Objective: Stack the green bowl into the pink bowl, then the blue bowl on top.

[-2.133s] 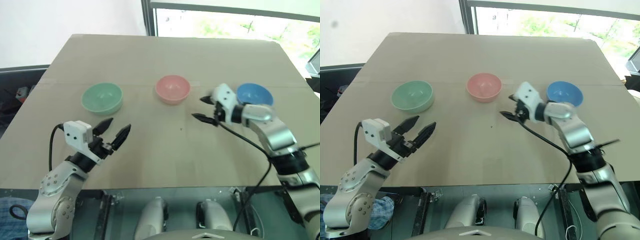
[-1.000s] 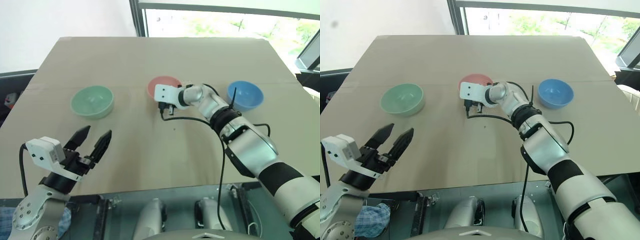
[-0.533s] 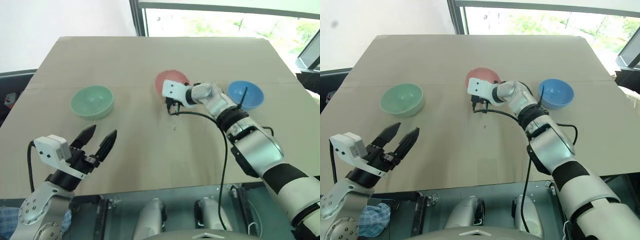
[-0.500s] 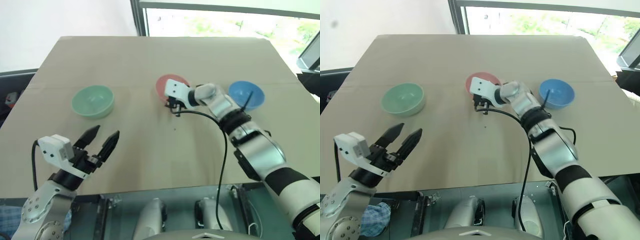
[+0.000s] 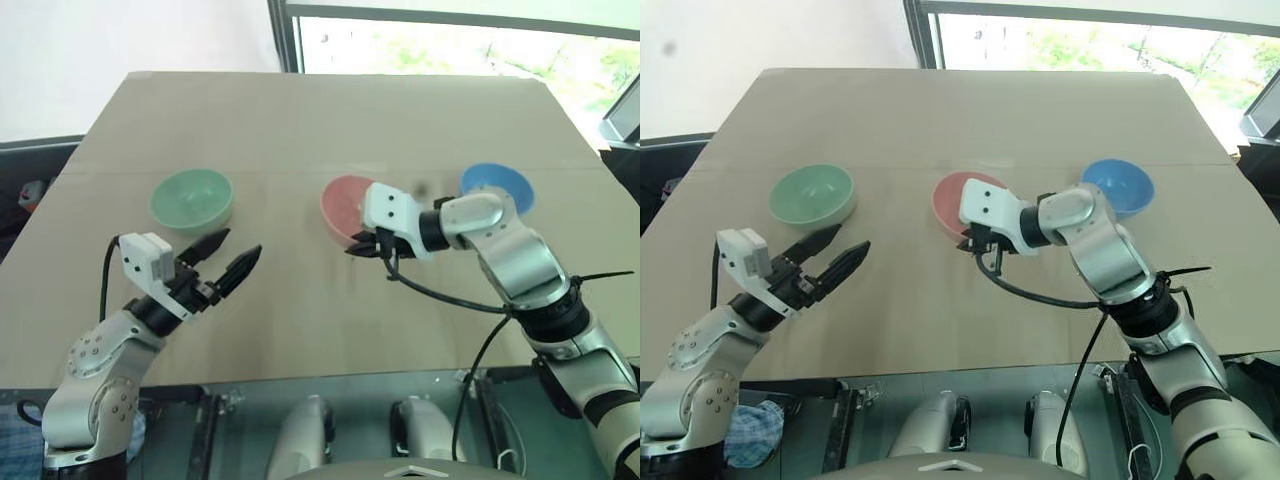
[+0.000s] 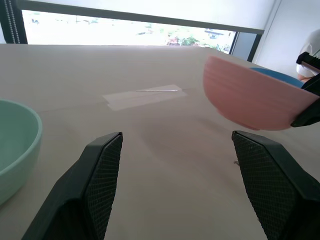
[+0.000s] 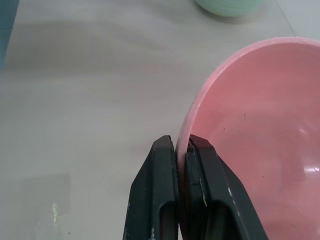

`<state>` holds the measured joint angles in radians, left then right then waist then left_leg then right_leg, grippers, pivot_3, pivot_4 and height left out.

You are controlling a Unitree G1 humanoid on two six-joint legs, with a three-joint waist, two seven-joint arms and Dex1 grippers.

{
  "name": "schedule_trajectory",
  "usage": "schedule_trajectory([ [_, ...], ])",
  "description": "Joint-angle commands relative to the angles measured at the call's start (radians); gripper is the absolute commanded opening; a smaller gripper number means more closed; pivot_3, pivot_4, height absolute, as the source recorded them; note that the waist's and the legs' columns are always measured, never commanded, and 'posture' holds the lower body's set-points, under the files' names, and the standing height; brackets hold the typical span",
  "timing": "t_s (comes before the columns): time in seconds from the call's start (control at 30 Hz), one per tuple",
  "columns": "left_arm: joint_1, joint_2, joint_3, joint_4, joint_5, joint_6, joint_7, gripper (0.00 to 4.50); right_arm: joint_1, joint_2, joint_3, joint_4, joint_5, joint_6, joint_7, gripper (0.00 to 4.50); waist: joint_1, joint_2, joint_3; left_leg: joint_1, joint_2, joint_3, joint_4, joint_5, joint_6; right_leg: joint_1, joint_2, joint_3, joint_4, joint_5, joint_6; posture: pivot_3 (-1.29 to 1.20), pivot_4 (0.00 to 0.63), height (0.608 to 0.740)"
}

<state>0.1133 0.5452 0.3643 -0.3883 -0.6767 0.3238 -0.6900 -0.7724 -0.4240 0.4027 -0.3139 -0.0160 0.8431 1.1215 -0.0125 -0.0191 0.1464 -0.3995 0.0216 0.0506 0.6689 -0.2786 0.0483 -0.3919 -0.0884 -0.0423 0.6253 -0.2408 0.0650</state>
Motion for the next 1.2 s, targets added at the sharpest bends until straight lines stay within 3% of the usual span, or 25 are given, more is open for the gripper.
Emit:
schedule_trajectory([
  [0.03, -0.025, 0.014, -0.008, 0.007, 0.009, -0.018, -0.028, 3.7, 0.017, -0.019, 0.027, -0.075, 0.016, 0.032, -0.038, 0.07, 0.002, 0.0, 0.0, 0.0, 0.0, 0.0, 0.0, 0.0, 0.0, 0.0, 0.0, 0.0, 0.0, 0.0, 0.0, 0.0, 0.15, 0.74],
  [0.07, -0.028, 0.014, -0.009, 0.011, 0.01, -0.018, -0.032, 3.7, 0.021, -0.023, 0.035, -0.08, 0.016, 0.034, -0.047, 0.76, 0.002, 0.0, 0.0, -0.001, 0.0, 0.0, 0.0, 0.0, 0.0, 0.0, 0.0, 0.0, 0.0, 0.0, 0.0, 0.0, 0.15, 0.74],
  [0.13, -0.036, 0.013, -0.01, 0.017, 0.014, -0.019, -0.036, 3.7, 0.03, -0.033, 0.051, -0.086, 0.015, 0.033, -0.063, 1.45, 0.001, 0.0, 0.0, -0.001, 0.0, 0.0, 0.0, 0.0, 0.0, 0.0, 0.0, 0.0, 0.0, 0.0, 0.0, 0.0, 0.15, 0.74],
  [0.33, -0.051, 0.01, -0.014, 0.027, 0.02, -0.018, -0.046, 3.7, 0.042, -0.051, 0.053, -0.097, 0.029, 0.037, -0.115, 4.12, 0.0, 0.0, 0.0, 0.0, 0.0, 0.0, 0.0, 0.0, 0.0, 0.0, 0.0, 0.0, 0.0, 0.0, 0.0, 0.0, 0.15, 0.74],
  [0.37, -0.051, 0.01, -0.015, 0.027, 0.02, -0.018, -0.048, 3.7, 0.041, -0.056, 0.047, -0.099, 0.034, 0.042, -0.121, 4.37, 0.0, 0.0, 0.0, 0.0, 0.0, 0.0, 0.0, 0.0, 0.0, 0.0, 0.0, 0.0, 0.0, 0.0, 0.0, 0.0, 0.15, 0.74],
  [0.5, -0.059, 0.02, -0.011, 0.025, 0.025, -0.012, -0.047, 3.7, 0.043, -0.062, -0.093, -0.134, 0.139, 0.112, -0.125, 4.46, 0.003, 0.0, 0.0, -0.001, 0.0, 0.0, 0.0, 0.0, 0.0, 0.0, 0.0, 0.0, 0.0, 0.0, 0.0, 0.0, 0.15, 0.74],
  [0.63, -0.098, 0.051, 0.016, 0.039, 0.056, -0.015, -0.018, 3.7, 0.103, -0.028, -0.358, -0.181, 0.338, 0.181, -0.135, 4.46, 0.006, -0.001, 0.0, -0.001, 0.0, -0.001, 0.0, 0.0, 0.0, 0.001, 0.0, -0.001, 0.0, 0.0, 0.0, 0.0, 0.15, 0.74],
  [0.8, -0.223, 0.093, 0.029, 0.135, 0.18, 0.001, 0.127, 3.7, 0.227, -0.113, -0.683, -0.16, 0.62, 0.199, -0.024, 4.46, 0.021, -0.002, 0.0, 0.0, 0.0, -0.002, 0.0, 0.0, 0.001, 0.003, 0.0, -0.002, -0.001, 0.0, 0.0, 0.0, 0.15, 0.74],
  [0.97, -0.312, 0.161, -0.033, 0.256, 0.339, -0.063, 0.15, 3.7, 0.347, -0.245, -0.8, -0.114, 0.688, 0.041, 0.067, 4.46, 0.025, -0.001, 0.0, 0.001, 0.0, -0.001, 0.0, 0.0, 0.001, 0.004, 0.0, -0.001, -0.001, 0.0, 0.0, 0.0, 0.15, 0.74],
  [1.2, -0.428, 0.203, -0.129, 0.404, 0.447, -0.076, 0.115, 3.7, 0.41, -0.289, -0.839, -0.124, 0.721, -0.089, 0.044, 4.46, 0.026, -0.002, 0.0, 0.001, 0.0, 0.0, 0.001, 0.0, 0.001, 0.004, 0.001, 0.0, 0.0, 0.0, 0.001, 0.0, 0.15, 0.74],
])
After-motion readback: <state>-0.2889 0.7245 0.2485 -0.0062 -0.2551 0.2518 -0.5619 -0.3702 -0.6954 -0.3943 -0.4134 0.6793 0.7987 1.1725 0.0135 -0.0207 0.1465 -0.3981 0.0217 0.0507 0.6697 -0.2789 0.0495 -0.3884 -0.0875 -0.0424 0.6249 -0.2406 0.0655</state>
